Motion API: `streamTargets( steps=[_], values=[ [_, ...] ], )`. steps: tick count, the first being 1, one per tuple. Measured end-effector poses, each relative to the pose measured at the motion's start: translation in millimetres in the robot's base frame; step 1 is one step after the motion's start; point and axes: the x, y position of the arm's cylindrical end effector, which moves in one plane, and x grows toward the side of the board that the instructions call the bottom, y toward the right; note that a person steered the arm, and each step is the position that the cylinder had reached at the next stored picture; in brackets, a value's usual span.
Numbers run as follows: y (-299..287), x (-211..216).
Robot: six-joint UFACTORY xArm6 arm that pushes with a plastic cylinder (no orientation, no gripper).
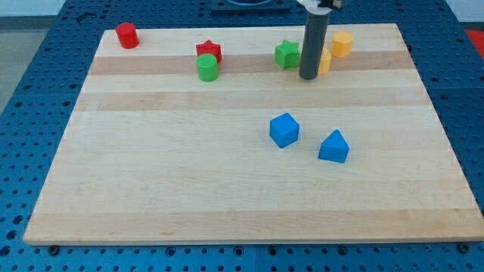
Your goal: Move the yellow heart closer to the yellow hexagon
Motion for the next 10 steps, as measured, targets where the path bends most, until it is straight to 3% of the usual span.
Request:
streamTargets(
  steps=[4, 8, 10],
  values=[
    [2.7, -34.1],
    [26.2, -29.0],
    [9.4, -26.4]
  ],
)
